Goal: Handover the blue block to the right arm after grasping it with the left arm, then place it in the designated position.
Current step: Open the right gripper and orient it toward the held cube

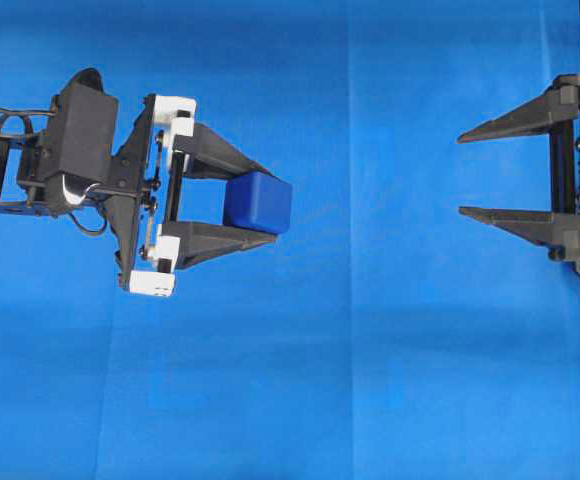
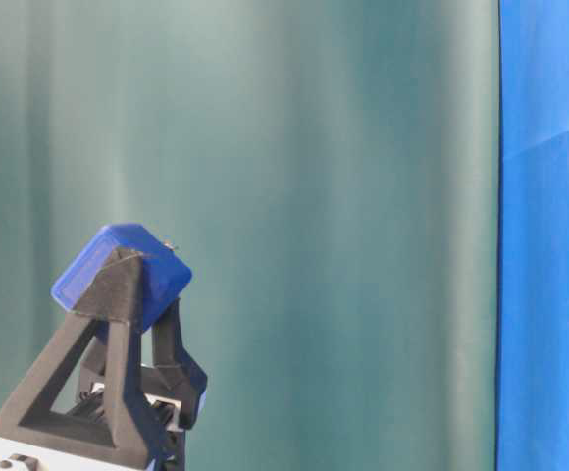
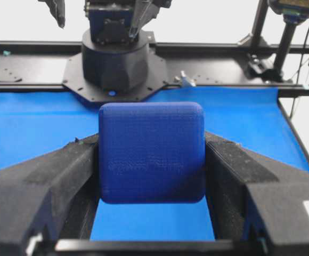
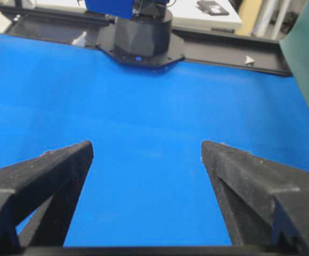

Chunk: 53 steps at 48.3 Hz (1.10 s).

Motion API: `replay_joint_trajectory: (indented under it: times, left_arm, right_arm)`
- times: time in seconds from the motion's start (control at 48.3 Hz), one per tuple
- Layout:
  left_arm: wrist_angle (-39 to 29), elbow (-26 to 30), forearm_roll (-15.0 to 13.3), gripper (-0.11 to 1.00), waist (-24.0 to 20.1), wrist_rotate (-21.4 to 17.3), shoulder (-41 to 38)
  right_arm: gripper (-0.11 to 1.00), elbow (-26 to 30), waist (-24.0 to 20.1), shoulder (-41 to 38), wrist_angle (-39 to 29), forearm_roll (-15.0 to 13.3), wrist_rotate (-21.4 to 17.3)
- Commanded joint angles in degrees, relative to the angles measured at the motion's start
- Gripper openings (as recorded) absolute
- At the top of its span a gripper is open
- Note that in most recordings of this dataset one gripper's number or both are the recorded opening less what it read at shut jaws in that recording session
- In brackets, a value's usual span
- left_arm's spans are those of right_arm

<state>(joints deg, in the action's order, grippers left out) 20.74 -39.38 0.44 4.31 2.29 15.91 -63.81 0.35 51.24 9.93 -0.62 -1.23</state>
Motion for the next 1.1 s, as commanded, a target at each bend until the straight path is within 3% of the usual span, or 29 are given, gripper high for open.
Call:
replay_joint_trajectory:
  times: [0.0,0.207,0.373,0.683,0.828,1.077]
  left_arm:
    - [0.5,0.6,0.1,0.49,-0.2,0.0,1.2]
    - [0.7,0.6,0.1,0.49,-0.1,0.2,1.2]
    - [0.8,0.7,0.1,0.49,-0.2,0.2,1.1]
    - [1.1,0.7,0.1,0.49,-0.1,0.3,1.1]
    - [1.1,0.7,0.1,0.49,-0.2,0.4,1.1]
    - [1.1,0.7,0.0,0.49,-0.2,0.4,1.1]
  right_arm:
    - [0.95,1.8,-0.1,-0.4,1.2,-1.8,0.5]
    - [0.95,2.2,-0.3,-0.3,1.2,-9.1,3.6]
    - [0.95,2.4,-0.3,-0.4,1.1,-16.5,8.7]
    - [0.95,2.9,-0.3,-0.4,1.1,-29.8,23.8]
    - [0.95,2.9,-0.3,-0.4,1.1,-33.5,28.9]
    - [0.95,3.0,-0.3,-0.5,1.2,-34.6,32.2]
